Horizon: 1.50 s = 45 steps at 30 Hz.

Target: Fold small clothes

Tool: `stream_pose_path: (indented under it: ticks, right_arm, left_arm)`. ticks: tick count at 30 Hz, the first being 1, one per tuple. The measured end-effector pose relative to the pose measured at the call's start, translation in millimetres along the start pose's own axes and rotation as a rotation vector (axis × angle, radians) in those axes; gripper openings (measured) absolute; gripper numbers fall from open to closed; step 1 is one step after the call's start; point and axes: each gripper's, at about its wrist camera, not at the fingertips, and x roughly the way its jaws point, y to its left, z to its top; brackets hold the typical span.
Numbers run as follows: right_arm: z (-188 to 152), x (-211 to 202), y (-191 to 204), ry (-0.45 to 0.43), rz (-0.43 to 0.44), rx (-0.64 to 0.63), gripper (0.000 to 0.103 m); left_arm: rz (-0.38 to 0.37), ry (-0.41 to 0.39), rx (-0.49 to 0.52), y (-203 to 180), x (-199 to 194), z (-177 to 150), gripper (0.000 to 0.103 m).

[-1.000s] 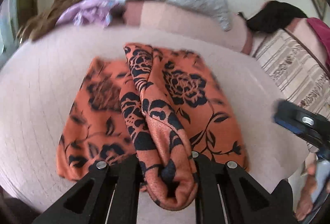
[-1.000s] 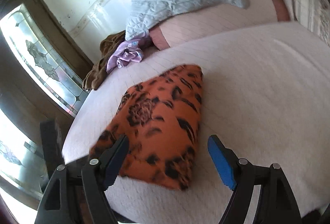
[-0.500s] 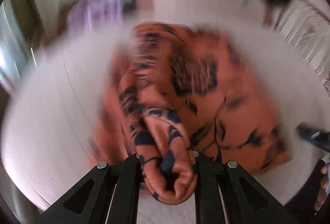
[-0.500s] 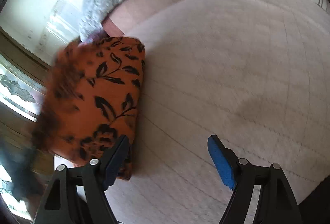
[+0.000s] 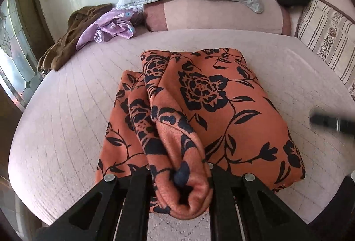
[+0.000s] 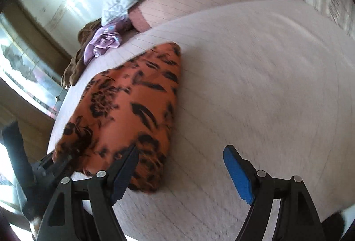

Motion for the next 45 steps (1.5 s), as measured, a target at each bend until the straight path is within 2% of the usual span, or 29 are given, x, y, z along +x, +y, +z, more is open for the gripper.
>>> stream_pose_path:
  ticks: [3, 6, 8, 10, 12, 14, 16, 17, 21, 24, 27, 29, 30, 31, 32, 34, 35, 37, 38, 39, 40, 41, 42, 43, 44, 45]
  right_arm:
    - [41.6, -3.2, 33.3, 0.013, -0.017, -0.093, 0.082]
    - [93.1, 8.5, 93.6, 0.102, -0.037, -0.243, 0.085]
    - [121.4, 28.6, 139.4, 0.203, -0.051, -0.332, 0.088]
    - [136.3, 60.0, 189.3, 0.365, -0.087, -0.430, 0.088]
    - [131.2, 95.6, 241.4, 0.526, -0.154, -0.547, 0.088]
    - [110.7, 122.9, 272.1, 0.642, -0.231, -0.637, 0.088]
    - [93.6, 145.0, 287.8, 0.695, -0.340, -0.709, 0.088]
    - [81.9, 162.3, 293.3, 0.738, -0.431, -0.750, 0.088]
    - [59.2, 186.9, 300.6, 0.795, -0.516, -0.776, 0.088]
    - [48.5, 200.1, 299.0, 0.797, -0.638, -0.828, 0.088]
    - [38.9, 209.5, 291.3, 0.877, -0.657, -0.844, 0.088]
    - [36.3, 212.0, 287.0, 0.883, -0.642, -0.834, 0.087]
    - [38.4, 211.9, 284.7, 0.873, -0.628, -0.810, 0.078]
    - [41.8, 210.3, 282.1, 0.854, -0.618, -0.799, 0.064]
    - [47.5, 207.6, 278.9, 0.827, -0.600, -0.758, 0.040]
    - [56.0, 198.9, 274.9, 0.790, -0.547, -0.709, 0.038]
    - [64.6, 189.4, 271.7, 0.748, -0.493, -0.655, 0.035]
    - [77.4, 172.3, 262.1, 0.689, -0.394, -0.573, 0.035]
    - [83.0, 161.0, 256.1, 0.659, -0.313, -0.539, 0.039]
    - [88.1, 149.3, 245.5, 0.637, -0.242, -0.500, 0.065]
    - [89.9, 142.2, 238.8, 0.630, -0.206, -0.484, 0.079]
    - [93.8, 131.4, 229.4, 0.595, -0.144, -0.456, 0.085]
    - [100.4, 115.8, 214.2, 0.520, -0.093, -0.396, 0.085]
    - [106.7, 98.3, 190.3, 0.446, -0.050, -0.289, 0.085]
    - [108.8, 87.1, 175.4, 0.402, -0.001, -0.214, 0.085]
    - [108.3, 67.9, 149.4, 0.334, 0.095, -0.089, 0.085]
  left_arm:
    - [-0.004, 0.014, 0.010, 2.1, 5.5, -4.5, 0.010]
    - [-0.003, 0.022, 0.023, -1.0, 9.8, -3.6, 0.011]
    - [-0.007, 0.023, 0.024, -2.5, 15.0, -4.8, 0.010]
    - [-0.007, 0.024, 0.026, -2.0, 17.6, -4.2, 0.011]
    - [-0.008, 0.024, 0.031, -1.3, 19.9, -4.5, 0.011]
    - [-0.009, 0.025, 0.038, -0.8, 22.1, -4.9, 0.011]
    - [-0.011, 0.024, 0.043, -0.6, 22.8, -6.1, 0.011]
    - [-0.011, 0.024, 0.047, -0.2, 23.1, -6.4, 0.011]
    - [-0.017, 0.047, 0.040, -1.1, 29.0, -11.7, 0.011]
    - [-0.003, 0.042, 0.069, -5.6, 31.5, -16.0, 0.011]
    - [0.005, 0.044, 0.077, -8.4, 31.5, -19.0, 0.011]
    - [0.007, 0.045, 0.081, -9.1, 32.3, -20.9, 0.011]
    - [0.004, 0.041, 0.081, -8.5, 31.8, -21.2, 0.011]
    - [0.001, 0.037, 0.078, -8.5, 30.7, -21.2, 0.011]
    - [0.007, 0.031, 0.083, -9.4, 29.3, -21.5, 0.012]
    - [0.012, 0.014, 0.086, -10.4, 25.3, -21.6, 0.012]
    - [0.006, 0.002, 0.079, -9.0, 22.1, -21.0, 0.012]
    - [-0.027, -0.015, 0.049, -3.1, 15.9, -20.2, 0.012]
    - [-0.067, -0.013, 0.028, 1.0, 14.5, -20.7, 0.012]
    - [-0.120, -0.003, -0.001, 5.9, 15.2, -23.0, 0.012]
    - [-0.156, 0.002, -0.025, 10.2, 16.1, -25.0, 0.021]
    - [-0.216, 0.015, -0.058, 16.0, 17.1, -27.2, 0.036]
    - [-0.308, 0.027, -0.104, 24.7, 17.0, -29.5, 0.042]
    - [-0.369, 0.030, -0.144, 32.9, 15.3, -30.9, 0.049]
    - [-0.451, 0.025, -0.212, 46.0, 12.0, -32.0, 0.055]
    - [-0.500, 0.022, -0.261, 55.4, 10.5, -31.7, 0.058]
